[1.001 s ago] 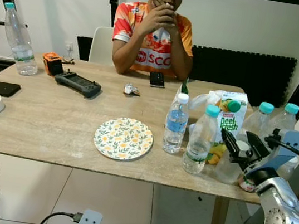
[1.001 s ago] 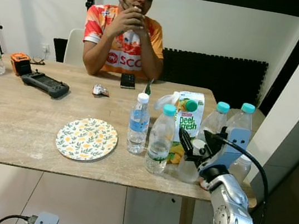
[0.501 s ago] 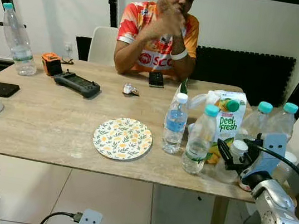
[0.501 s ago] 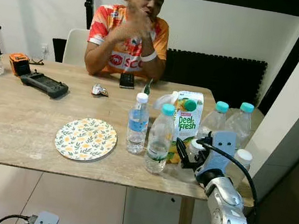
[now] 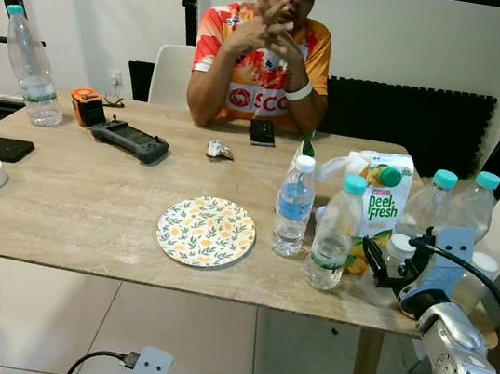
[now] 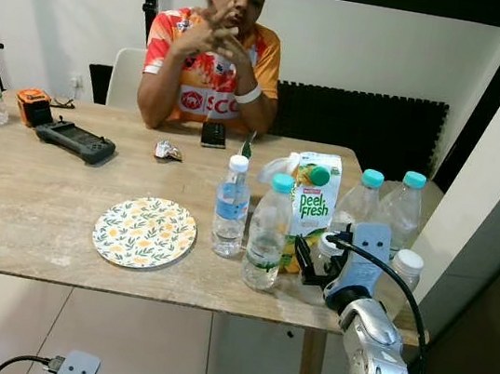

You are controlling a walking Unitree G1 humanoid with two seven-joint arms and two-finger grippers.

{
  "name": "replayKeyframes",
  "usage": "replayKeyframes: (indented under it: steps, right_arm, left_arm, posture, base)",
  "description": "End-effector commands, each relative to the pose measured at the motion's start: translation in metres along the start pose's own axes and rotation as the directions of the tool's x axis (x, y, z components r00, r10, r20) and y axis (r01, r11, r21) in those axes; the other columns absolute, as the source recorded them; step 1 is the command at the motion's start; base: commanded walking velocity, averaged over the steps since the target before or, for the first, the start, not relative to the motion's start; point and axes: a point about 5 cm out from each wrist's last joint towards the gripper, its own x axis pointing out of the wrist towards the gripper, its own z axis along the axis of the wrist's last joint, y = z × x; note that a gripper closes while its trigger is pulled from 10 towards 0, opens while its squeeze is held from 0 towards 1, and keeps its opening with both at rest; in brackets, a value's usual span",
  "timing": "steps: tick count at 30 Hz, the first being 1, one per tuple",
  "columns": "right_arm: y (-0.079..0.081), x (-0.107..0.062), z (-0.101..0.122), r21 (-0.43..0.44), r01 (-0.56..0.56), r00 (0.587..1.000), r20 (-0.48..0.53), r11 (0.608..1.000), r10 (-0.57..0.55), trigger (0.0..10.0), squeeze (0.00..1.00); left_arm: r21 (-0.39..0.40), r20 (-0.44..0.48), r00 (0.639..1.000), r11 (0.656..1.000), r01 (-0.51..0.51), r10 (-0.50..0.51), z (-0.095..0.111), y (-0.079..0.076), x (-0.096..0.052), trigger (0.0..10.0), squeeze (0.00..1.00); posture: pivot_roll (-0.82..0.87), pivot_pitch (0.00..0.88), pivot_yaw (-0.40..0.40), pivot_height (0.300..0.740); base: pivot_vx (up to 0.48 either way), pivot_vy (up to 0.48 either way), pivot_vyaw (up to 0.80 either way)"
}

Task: Restocking fridge

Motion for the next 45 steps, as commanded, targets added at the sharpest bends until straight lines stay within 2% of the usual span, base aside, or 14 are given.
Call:
replayKeyframes:
  steps: [1, 4, 5, 6, 11, 14, 17, 20, 24, 29, 31, 35, 42, 45]
  right_arm:
    - [-0.003, 0.000, -0.004, 0.014, 0.016, 1.000, -0.020, 1.000, -0.016, 8.2, 0.00]
    - [-0.004, 0.000, -0.004, 0.016, 0.017, 1.000, -0.020, 1.000, -0.016, 8.2, 0.00]
    - [-0.004, 0.000, -0.004, 0.017, 0.017, 1.000, -0.020, 1.000, -0.017, 2.2, 0.00]
    - [-0.004, 0.000, -0.004, 0.016, 0.017, 1.000, -0.019, 1.000, -0.017, 2.7, 0.00]
    - [-0.004, 0.000, -0.004, 0.015, 0.020, 1.000, -0.019, 1.000, -0.020, 2.8, 0.00]
    - [-0.005, 0.000, -0.004, 0.014, 0.023, 1.000, -0.019, 1.000, -0.023, 1.7, 0.00]
    - [-0.005, 0.000, -0.003, 0.014, 0.025, 1.000, -0.019, 1.000, -0.025, 1.2, 0.00]
    - [-0.007, -0.001, -0.003, 0.006, 0.024, 0.999, -0.022, 1.000, -0.024, 0.0, 0.00]
    - [-0.009, -0.003, -0.002, -0.019, 0.010, 1.000, -0.028, 1.000, -0.010, 0.0, 0.00]
    - [-0.011, -0.008, 0.002, -0.072, -0.079, 0.996, -0.056, 0.994, 0.075, 0.0, 0.00]
    - [-0.010, -0.017, 0.013, -0.082, -0.206, 0.978, -0.052, 0.975, 0.203, 0.0, 0.00]
    - [-0.011, -0.032, 0.025, -0.103, -0.329, 0.944, -0.052, 0.939, 0.325, 0.0, 0.00]
    - [-0.009, -0.048, 0.032, -0.097, -0.443, 0.896, -0.047, 0.891, 0.441, 0.0, 0.00]
    - [0.004, -0.060, 0.029, -0.024, -0.562, 0.827, -0.023, 0.827, 0.562, 0.0, 0.00]
  left_arm:
    - [0.016, -0.016, 1.000, 1.000, -0.008, 0.008, -0.003, 0.006, -0.001, 10.0, 0.00]
    - [0.016, -0.015, 1.000, 1.000, -0.007, 0.007, -0.003, 0.006, -0.001, 10.0, 0.00]
    - [0.017, -0.016, 1.000, 1.000, -0.007, 0.007, -0.003, 0.006, -0.001, 10.0, 0.00]
    - [0.017, -0.016, 1.000, 1.000, -0.007, 0.007, -0.003, 0.006, -0.001, 10.0, 0.00]
    - [0.017, -0.015, 1.000, 1.000, -0.007, 0.007, -0.002, 0.006, -0.001, 10.0, 0.00]
    - [0.018, -0.015, 1.000, 1.000, -0.005, 0.006, -0.002, 0.005, -0.001, 10.0, 0.00]
    - [0.020, -0.015, 1.000, 1.000, -0.004, 0.004, -0.003, 0.005, -0.001, 10.0, 0.00]
    - [0.023, -0.015, 1.000, 1.000, 0.002, -0.001, -0.003, 0.004, -0.001, 10.0, 0.00]
    - [0.025, -0.016, 1.000, 1.000, 0.004, -0.004, -0.003, 0.003, -0.001, 10.0, 0.00]
    - [0.024, -0.015, 1.000, 1.000, 0.006, -0.005, -0.003, 0.003, -0.001, 10.0, 0.00]
    - [0.024, -0.013, 1.000, 1.000, 0.008, -0.008, -0.003, 0.003, -0.001, 10.0, 0.00]
    - [0.025, -0.013, 1.000, 1.000, 0.010, -0.010, -0.003, 0.003, -0.001, 10.0, 0.00]
    - [0.024, -0.012, 1.000, 1.000, 0.013, -0.013, -0.002, 0.002, 0.000, 10.0, 0.00]
    - [0.025, -0.013, 1.000, 1.000, 0.017, -0.017, -0.003, 0.001, -0.001, 10.0, 0.00]
  posture:
    - [0.00, 0.090, 0.016, 0.740]
    - [0.00, 0.090, 0.016, 0.740]
    - [0.00, 0.088, 0.018, 0.740]
    - [0.00, 0.088, 0.018, 0.740]
    - [0.00, 0.085, 0.018, 0.740]
    - [0.00, 0.084, 0.018, 0.740]
    - [0.00, 0.082, 0.020, 0.740]
    - [-0.01, 0.075, 0.022, 0.740]
    - [-0.01, 0.070, 0.023, 0.740]
    - [-0.01, 0.062, 0.024, 0.740]
    - [-0.01, 0.062, 0.024, 0.740]
    - [-0.02, 0.057, 0.025, 0.740]
    - [-0.02, 0.058, 0.026, 0.740]
    - [-0.02, 0.058, 0.026, 0.740]
  base:
    - [0.000, 0.000, 0.00]
    - [0.000, 0.000, 0.00]
    - [0.000, 0.000, 0.00]
    - [0.000, 0.000, 0.00]
    - [0.000, 0.000, 0.00]
    - [0.000, 0.000, 0.00]
    - [0.000, 0.000, 0.00]
    - [0.000, 0.000, 0.00]
    - [0.000, 0.000, 0.00]
    - [0.000, 0.000, 0.00]
    - [0.000, 0.000, 0.00]
    - [0.000, 0.000, 0.00]
    - [0.000, 0.000, 0.00]
    - [0.000, 0.000, 0.00]
